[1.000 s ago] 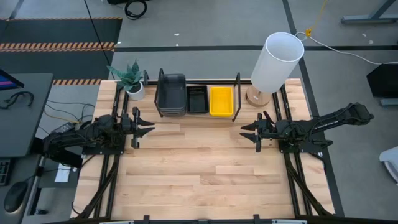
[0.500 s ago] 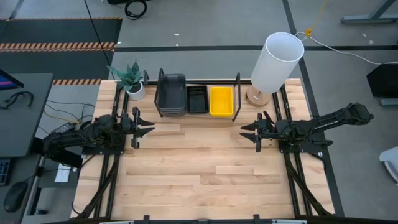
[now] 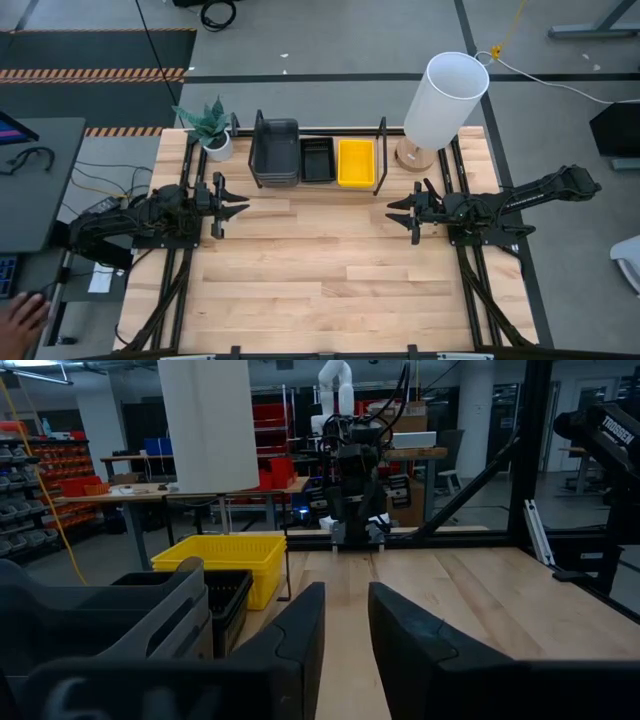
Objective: Stack baskets on shelf by color
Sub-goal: Return to Home Position
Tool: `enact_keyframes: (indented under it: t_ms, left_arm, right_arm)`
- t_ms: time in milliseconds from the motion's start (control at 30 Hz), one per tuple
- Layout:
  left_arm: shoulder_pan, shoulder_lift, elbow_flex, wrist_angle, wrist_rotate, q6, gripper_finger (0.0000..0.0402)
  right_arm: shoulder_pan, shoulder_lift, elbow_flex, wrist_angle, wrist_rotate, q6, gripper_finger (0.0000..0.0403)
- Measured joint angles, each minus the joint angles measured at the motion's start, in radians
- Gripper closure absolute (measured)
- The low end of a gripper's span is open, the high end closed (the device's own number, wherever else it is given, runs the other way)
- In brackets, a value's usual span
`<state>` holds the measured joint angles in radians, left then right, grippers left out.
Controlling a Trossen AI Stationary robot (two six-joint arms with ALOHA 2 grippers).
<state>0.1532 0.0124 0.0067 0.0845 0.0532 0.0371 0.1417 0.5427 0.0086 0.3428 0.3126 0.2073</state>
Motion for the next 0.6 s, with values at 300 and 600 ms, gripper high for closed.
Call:
enact_keyframes:
  t_ms: [300, 600]
  left_arm:
    - [0.000, 0.000, 0.000, 0.000, 0.000, 0.000, 0.0321]
    - [0.000, 0.000, 0.000, 0.000, 0.000, 0.000, 0.0313]
  right_arm:
    - [0.000, 0.000, 0.000, 0.000, 0.000, 0.000, 0.0254]
    - [0.000, 0.000, 0.000, 0.000, 0.000, 0.000, 0.0254]
